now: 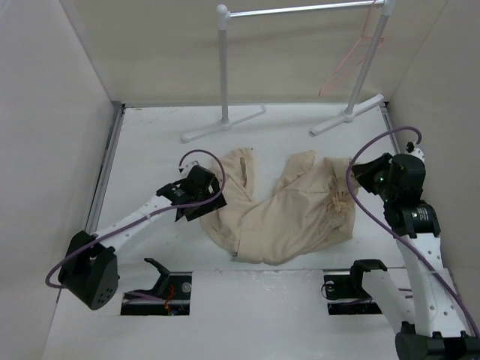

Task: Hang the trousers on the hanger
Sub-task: Flatten out the trousers at the center of the board.

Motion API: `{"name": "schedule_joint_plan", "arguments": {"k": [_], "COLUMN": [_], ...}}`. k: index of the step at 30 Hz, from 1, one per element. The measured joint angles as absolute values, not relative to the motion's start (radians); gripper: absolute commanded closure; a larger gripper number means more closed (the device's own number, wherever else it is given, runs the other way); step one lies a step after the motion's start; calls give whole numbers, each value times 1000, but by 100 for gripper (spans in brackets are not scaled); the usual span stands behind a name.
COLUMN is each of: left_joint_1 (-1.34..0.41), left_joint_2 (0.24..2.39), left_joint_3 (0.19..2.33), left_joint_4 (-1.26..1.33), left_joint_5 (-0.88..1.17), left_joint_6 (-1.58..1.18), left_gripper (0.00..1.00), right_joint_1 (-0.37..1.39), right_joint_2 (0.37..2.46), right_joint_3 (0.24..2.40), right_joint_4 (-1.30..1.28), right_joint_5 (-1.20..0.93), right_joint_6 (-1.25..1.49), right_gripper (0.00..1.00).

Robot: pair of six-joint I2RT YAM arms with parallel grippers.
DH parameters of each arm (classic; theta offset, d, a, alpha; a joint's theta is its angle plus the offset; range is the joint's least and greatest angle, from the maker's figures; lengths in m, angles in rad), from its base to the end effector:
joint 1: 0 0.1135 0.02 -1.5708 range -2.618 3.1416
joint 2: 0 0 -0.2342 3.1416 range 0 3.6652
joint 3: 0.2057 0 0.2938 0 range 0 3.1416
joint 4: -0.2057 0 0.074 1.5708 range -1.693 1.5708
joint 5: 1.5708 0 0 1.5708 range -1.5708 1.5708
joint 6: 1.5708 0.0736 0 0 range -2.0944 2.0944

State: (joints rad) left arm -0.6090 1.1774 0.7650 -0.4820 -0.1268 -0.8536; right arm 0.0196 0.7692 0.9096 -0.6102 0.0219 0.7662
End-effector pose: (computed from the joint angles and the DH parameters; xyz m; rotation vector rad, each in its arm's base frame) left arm 0.2594 -0.1696 0.1549 -0.3627 2.4905 -0.4721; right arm 0.2597 0.0035 0.3093 0.7690 1.9251 0.4662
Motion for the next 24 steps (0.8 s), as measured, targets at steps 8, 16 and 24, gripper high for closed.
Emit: {"name": "schedule_joint_plan", "arguments": {"k": [8, 16, 24], "left_joint_1": [-597, -340, 3], "left_joint_2": [1478, 1214, 958], "left_joint_3": [775, 810, 1289], "left_joint_4": [-322, -410, -603], "left_joint_5": [-130, -173, -236], "left_joint_6": [-835, -831, -815], "left_gripper": [83, 95, 95], "right_joint_1": [51, 315, 678], "right_joint_2": [762, 968, 1188], "right_joint_3": [928, 1146, 1740], "right_joint_4": [-573, -577, -577], "right_joint_5": [-15, -34, -37], "right_joint_6": [767, 768, 709], "right_gripper": [94, 96, 95]}}
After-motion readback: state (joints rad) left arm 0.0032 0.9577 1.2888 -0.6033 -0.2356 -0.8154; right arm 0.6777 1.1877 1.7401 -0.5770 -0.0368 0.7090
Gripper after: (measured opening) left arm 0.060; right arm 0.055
